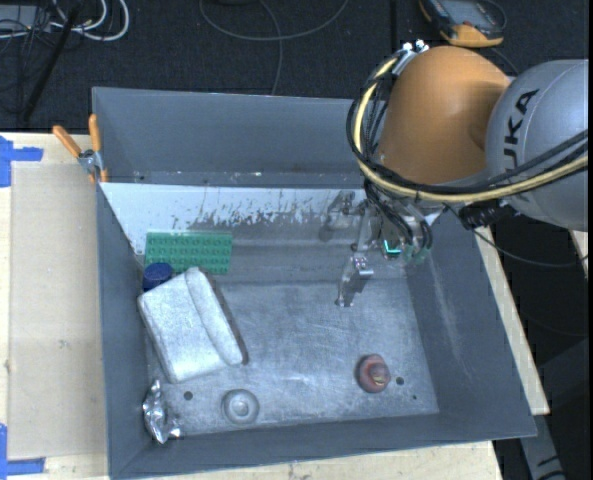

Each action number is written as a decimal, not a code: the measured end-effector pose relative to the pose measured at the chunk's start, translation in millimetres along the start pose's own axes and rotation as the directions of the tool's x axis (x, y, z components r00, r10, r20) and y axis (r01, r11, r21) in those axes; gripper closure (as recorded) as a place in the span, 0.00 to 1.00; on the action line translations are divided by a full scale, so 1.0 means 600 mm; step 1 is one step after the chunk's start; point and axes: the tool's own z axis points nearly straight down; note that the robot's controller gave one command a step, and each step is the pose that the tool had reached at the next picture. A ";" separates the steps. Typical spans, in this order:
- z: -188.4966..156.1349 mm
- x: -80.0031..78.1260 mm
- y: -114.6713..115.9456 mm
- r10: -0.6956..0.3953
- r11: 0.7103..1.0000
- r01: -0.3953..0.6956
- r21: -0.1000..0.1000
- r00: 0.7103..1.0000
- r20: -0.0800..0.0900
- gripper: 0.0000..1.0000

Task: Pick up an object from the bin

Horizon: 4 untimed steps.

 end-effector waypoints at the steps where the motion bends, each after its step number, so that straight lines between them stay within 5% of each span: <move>1: 0.139 0.162 0.047 -0.104 0.995 0.104 0.000 0.995 -0.006 0.00; 2: 0.178 0.117 -0.065 -0.365 0.931 0.365 0.005 0.931 0.006 0.00; 3: 0.186 0.180 -0.168 -0.502 0.865 0.502 0.003 0.865 0.002 0.00; 4: 0.268 0.104 -0.175 -0.580 0.815 0.580 0.004 0.815 0.008 0.00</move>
Offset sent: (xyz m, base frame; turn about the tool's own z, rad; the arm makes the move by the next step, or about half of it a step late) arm -0.0935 0.0263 -0.0776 -0.1043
